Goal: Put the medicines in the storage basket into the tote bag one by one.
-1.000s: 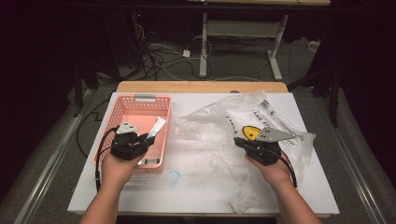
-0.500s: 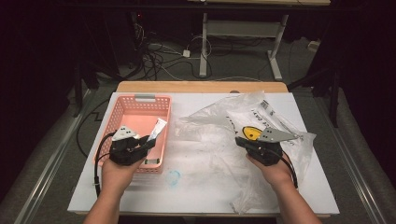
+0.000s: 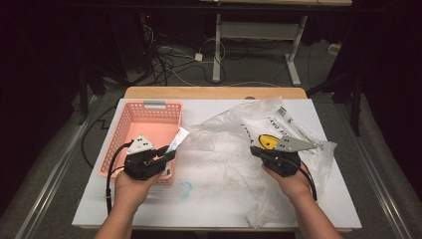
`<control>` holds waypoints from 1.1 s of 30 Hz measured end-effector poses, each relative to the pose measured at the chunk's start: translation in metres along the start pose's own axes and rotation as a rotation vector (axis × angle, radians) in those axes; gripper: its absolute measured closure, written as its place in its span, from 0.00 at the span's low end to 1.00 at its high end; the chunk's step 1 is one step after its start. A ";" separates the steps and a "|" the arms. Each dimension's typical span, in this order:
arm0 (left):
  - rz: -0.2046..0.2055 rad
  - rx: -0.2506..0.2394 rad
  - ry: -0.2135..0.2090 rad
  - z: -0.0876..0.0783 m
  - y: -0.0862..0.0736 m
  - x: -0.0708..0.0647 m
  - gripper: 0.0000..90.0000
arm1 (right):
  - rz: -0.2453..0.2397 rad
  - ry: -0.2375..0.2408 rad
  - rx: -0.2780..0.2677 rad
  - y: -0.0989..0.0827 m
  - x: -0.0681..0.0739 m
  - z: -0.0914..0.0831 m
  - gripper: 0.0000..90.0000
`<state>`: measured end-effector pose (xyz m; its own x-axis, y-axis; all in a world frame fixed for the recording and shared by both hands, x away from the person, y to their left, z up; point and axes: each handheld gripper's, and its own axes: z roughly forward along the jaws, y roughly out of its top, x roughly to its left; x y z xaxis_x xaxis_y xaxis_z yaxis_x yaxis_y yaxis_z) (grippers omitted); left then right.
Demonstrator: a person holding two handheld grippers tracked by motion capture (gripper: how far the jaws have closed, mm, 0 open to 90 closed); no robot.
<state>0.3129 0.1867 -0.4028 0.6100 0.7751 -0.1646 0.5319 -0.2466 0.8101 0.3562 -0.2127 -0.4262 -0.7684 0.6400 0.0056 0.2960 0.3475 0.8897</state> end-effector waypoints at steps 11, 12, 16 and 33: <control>0.043 0.007 -0.049 0.008 0.003 -0.021 0.76 | -0.003 -0.002 -0.012 0.001 0.001 -0.003 1.00; 0.048 0.008 -0.053 0.009 0.003 -0.023 0.76 | -0.003 -0.002 -0.013 0.001 0.001 -0.003 1.00; 0.060 0.008 -0.074 0.014 0.002 -0.030 0.76 | -0.004 -0.003 -0.017 0.002 0.003 -0.004 1.00; 0.106 0.055 -0.155 0.038 -0.005 -0.059 0.76 | -0.032 -0.003 -0.047 0.009 0.010 -0.011 1.00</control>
<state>0.2972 0.1202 -0.4188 0.7452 0.6452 -0.1685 0.4888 -0.3566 0.7961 0.3450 -0.2100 -0.4130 -0.7753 0.6311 -0.0243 0.2444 0.3354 0.9098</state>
